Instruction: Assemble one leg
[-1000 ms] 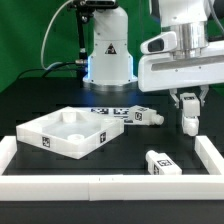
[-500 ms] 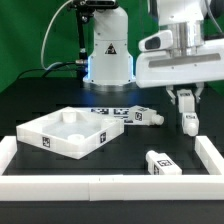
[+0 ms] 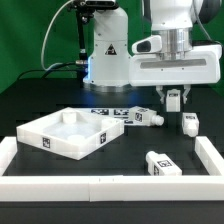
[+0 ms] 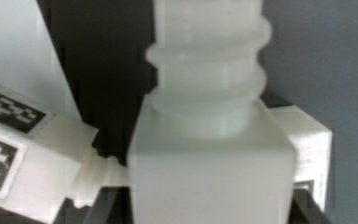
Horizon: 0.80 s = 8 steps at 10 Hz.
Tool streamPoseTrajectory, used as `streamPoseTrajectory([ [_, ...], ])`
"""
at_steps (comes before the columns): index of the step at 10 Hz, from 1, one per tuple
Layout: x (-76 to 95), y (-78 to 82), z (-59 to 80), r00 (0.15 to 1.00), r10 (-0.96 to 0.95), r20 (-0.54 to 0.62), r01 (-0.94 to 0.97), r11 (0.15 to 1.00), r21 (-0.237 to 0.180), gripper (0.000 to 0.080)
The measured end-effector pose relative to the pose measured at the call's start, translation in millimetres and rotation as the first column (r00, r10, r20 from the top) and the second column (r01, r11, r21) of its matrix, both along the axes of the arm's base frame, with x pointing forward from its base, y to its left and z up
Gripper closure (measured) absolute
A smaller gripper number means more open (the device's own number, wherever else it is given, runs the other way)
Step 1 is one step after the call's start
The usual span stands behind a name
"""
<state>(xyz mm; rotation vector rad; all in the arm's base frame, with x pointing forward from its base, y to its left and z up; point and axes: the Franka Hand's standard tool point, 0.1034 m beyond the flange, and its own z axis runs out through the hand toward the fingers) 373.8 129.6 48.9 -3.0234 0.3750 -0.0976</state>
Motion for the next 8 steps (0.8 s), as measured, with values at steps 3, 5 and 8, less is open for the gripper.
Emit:
streamPoseTrajectory([
  [3, -16.7, -1.9, -20.5, 1.0, 0.015, 0.016, -0.014, 0.999, -0.029, 0.0537],
  [5, -28.1, 4.7, -36.4, 0.999, 0.044, 0.018, -0.043, 0.998, -0.044, 0.0537],
  [8, -29.8, 10.3, -43.5, 0.998, 0.061, 0.01, -0.06, 0.997, -0.047, 0.0537],
])
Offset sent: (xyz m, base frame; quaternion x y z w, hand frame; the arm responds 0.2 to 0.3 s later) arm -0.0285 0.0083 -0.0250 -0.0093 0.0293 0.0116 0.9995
